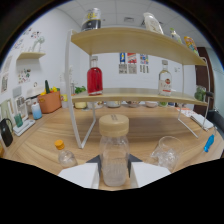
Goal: Make me a cup of Mount Fuji.
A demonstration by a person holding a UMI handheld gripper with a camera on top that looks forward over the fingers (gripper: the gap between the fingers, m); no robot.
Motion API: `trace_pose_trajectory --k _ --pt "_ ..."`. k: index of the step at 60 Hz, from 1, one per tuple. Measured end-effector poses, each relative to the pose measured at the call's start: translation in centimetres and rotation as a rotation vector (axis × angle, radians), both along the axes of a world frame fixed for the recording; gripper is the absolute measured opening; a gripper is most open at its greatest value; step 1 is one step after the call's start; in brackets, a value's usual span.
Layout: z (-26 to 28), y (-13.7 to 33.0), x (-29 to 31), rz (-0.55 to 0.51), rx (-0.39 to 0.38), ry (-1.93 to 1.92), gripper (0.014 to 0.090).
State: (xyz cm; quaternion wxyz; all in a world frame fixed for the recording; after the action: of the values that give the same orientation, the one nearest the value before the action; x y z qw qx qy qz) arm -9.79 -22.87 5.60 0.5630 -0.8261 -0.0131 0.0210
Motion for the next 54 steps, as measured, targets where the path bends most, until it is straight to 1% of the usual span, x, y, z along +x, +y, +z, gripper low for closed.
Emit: trace_pose_trajectory --k 10,11,15,17,21,22,24,29,30,31,39,46,50,54 --pt "-0.2 -0.7 0.1 -0.001 -0.016 0.015 0.0434" --pt "-0.3 -0.8 0.1 -0.001 -0.023 0.016 0.0447" --pt "-0.7 -1.2 0.2 0.0 -0.055 0.013 0.0547" --pt "-0.6 -1.5 0.2 0.001 -0.062 0.008 0.0628" --pt "0.1 -2.0 0.1 0.006 -0.069 0.004 0.0831" --pt "0.4 -2.3 0.2 0.003 -0.076 0.006 0.0857" --pt "1.1 -2.7 0.1 0.002 -0.079 0.013 0.085" --pt "3.8 -3.8 0.2 -0.005 -0.055 0.025 0.0847" --pt "4.4 -4.0 0.4 -0.011 -0.051 0.023 0.0801" --pt "5.0 -4.3 0.5 -0.014 -0.045 0.02 0.085" --pt "8.7 -6.3 2.2 -0.041 -0.026 0.011 0.0855" --pt "10.8 -7.7 5.1 -0.082 -0.057 -0.002 0.0856" --pt "12.5 -8.2 7.1 -0.119 -0.09 -0.008 0.0858" --pt "15.9 -8.1 8.4 -0.132 -0.074 -0.007 0.085"
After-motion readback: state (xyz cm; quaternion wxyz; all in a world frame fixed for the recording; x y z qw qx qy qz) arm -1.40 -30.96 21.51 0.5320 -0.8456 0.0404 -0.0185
